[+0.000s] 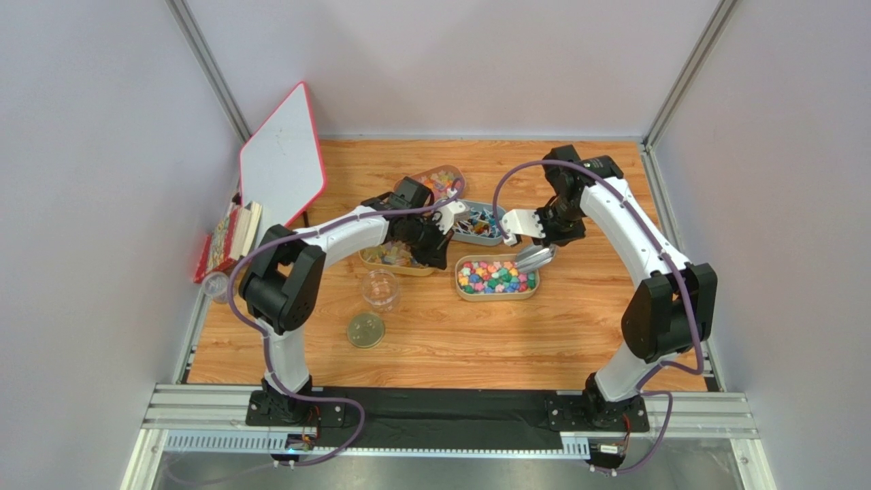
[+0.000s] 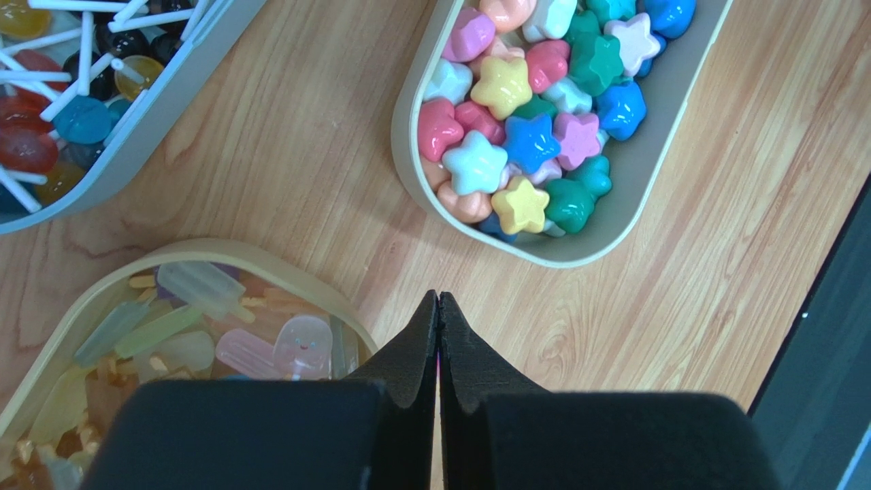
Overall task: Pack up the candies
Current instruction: Scoop the fake candies from the storage box.
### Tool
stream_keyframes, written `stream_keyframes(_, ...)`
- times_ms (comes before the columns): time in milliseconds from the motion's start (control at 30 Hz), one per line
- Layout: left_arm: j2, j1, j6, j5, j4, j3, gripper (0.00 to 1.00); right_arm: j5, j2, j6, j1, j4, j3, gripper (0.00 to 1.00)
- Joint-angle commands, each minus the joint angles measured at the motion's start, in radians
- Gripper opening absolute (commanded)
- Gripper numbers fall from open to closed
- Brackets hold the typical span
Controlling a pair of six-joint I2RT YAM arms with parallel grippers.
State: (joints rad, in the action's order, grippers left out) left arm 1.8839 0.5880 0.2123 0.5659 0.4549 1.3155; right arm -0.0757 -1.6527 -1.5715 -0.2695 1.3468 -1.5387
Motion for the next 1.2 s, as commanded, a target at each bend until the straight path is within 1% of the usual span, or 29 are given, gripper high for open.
stream_keyframes(0,0.014,0.015,-0.025,0.042,-0.073,-0.021,0.0,0.039,0.007,0.042,-0.033,0.321,0.015,0.0)
stream_keyframes(367,-0.022,0.021,-0.042,0.064,-0.131,-0.14,0.0,0.076,-0.016,0.131,-0.065,0.321,0.037,0.0)
stream_keyframes(467,-0.014,0.029,-0.051,0.08,-0.151,-0.156,0.0,0.125,-0.039,0.181,-0.076,0.319,0.035,0.0)
stream_keyframes(667,0.01,0.05,-0.099,0.135,-0.202,-0.16,0.0,0.183,-0.082,0.257,-0.096,0.308,0.035,0.0)
stream_keyframes(933,0.055,0.061,-0.169,0.187,-0.265,-0.15,0.0,0.24,-0.133,0.344,-0.152,0.299,0.015,0.0)
stream_keyframes(1167,0.054,0.059,-0.232,0.224,-0.324,-0.173,0.0,0.277,-0.186,0.392,-0.206,0.295,-0.044,0.0)
